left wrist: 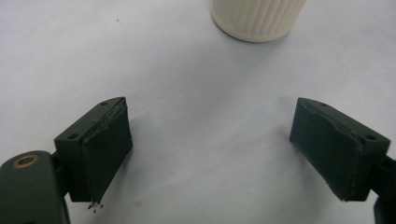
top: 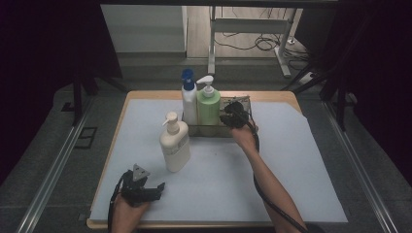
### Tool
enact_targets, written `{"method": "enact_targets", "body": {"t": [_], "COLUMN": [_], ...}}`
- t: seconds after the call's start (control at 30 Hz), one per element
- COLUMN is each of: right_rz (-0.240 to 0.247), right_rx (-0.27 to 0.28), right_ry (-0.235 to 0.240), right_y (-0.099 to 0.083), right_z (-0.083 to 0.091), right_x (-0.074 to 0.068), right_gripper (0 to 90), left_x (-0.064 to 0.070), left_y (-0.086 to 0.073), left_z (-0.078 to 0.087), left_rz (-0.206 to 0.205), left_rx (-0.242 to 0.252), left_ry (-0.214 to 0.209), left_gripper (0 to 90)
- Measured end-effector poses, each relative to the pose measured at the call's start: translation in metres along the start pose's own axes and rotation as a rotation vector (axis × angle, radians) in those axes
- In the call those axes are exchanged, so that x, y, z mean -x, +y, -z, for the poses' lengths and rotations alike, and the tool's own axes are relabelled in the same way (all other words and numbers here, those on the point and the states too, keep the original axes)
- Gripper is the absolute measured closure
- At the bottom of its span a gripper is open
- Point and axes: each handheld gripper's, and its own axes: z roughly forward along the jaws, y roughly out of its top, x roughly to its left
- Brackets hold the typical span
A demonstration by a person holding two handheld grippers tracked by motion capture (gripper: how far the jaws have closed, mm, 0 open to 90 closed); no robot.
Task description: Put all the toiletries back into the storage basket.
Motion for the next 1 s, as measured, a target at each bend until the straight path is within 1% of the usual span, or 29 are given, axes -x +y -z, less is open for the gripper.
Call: {"method": "enact_targets", "body": {"t": [0.1,0.17,0.4,0.53,0.63,0.73,0.83,1.0], "right_rz": [0.004,0.008,-0.003,0.004,0.005,0.021,0.043,0.050], "right_rx": [-0.014,-0.011,-0.013,-0.015,-0.002,0.008,0.019,0.037], "right_ry": [0.004,-0.002,0.004,-0.014,-0.001,0.000,-0.013,-0.001], "right_y": [-0.001,-0.002,-0.002,-0.002,-0.003,-0.002,-0.001,-0.004], "right_z": [-0.001,-0.001,-0.001,0.001,0.006,0.011,0.016,0.025], "right_x": [0.000,-0.001,0.000,0.001,0.003,0.002,0.000,-0.001], "right_gripper": [89.9,89.9,88.8,81.9,77.9,75.8,70.2,58.0], "left_x": [0.000,0.000,0.000,0.000,0.000,0.000,0.000,0.000], "left_y": [0.000,0.000,0.000,0.000,0.000,0.000,0.000,0.000], "left_z": [0.000,0.000,0.000,0.000,0.000,0.000,0.000,0.000], "left_rz": [0.001,0.001,-0.001,0.002,0.002,0.002,0.002,0.002], "left_rx": [0.000,0.000,-0.001,-0.001,0.000,0.000,0.000,0.000], "left_ry": [0.000,0.000,0.001,0.000,0.001,0.000,0.000,-0.001], "left_gripper": [12.3,12.2,12.3,12.3,12.3,12.3,12.3,12.3]}}
